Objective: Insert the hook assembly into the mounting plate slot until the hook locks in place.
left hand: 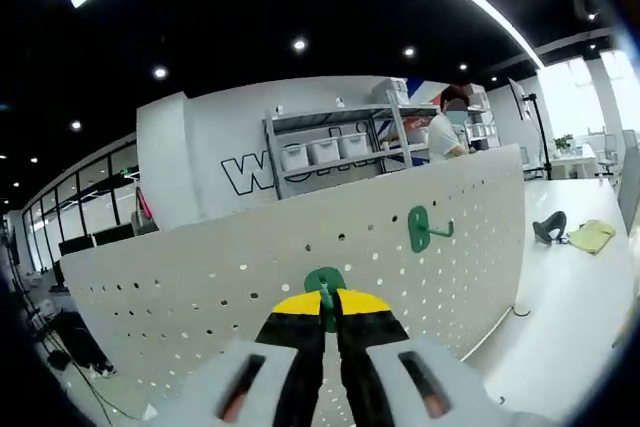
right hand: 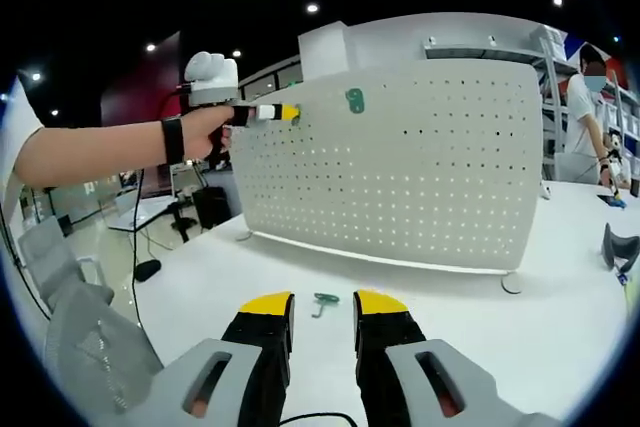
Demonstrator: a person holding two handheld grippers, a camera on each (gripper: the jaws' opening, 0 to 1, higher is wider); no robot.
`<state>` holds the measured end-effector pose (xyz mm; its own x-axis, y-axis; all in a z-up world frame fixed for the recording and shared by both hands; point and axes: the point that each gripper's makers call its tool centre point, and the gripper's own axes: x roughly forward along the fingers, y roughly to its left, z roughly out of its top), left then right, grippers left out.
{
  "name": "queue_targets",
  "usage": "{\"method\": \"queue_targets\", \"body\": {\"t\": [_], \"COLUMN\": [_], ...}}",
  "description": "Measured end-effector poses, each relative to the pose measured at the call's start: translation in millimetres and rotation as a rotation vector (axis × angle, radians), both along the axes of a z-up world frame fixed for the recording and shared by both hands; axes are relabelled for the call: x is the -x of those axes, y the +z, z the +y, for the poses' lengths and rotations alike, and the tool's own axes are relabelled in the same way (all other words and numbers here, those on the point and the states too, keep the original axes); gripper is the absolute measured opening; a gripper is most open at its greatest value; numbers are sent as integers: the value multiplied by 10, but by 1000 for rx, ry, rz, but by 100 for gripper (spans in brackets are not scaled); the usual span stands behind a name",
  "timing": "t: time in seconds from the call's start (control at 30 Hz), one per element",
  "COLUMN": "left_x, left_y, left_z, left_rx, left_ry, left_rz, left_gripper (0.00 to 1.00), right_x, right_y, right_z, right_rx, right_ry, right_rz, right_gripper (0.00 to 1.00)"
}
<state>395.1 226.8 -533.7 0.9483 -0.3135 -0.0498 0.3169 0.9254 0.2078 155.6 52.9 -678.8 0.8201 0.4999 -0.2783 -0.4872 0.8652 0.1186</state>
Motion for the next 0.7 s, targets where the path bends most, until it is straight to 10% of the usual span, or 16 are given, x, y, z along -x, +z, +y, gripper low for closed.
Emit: {"method": "queue_targets", "body": {"t": [0.7], "left_x": [-96], "left_y": [193], "left_z": [-25], "left_rx": [-26], "left_ry": [69], "left_rz": [-110], "left_gripper": [3], "right_x": [-45], "right_y": [-12], "right_z": [-131], "right_rx": [1], "right_ry": [-38], "right_rz": [-2], "right_gripper": [23]}}
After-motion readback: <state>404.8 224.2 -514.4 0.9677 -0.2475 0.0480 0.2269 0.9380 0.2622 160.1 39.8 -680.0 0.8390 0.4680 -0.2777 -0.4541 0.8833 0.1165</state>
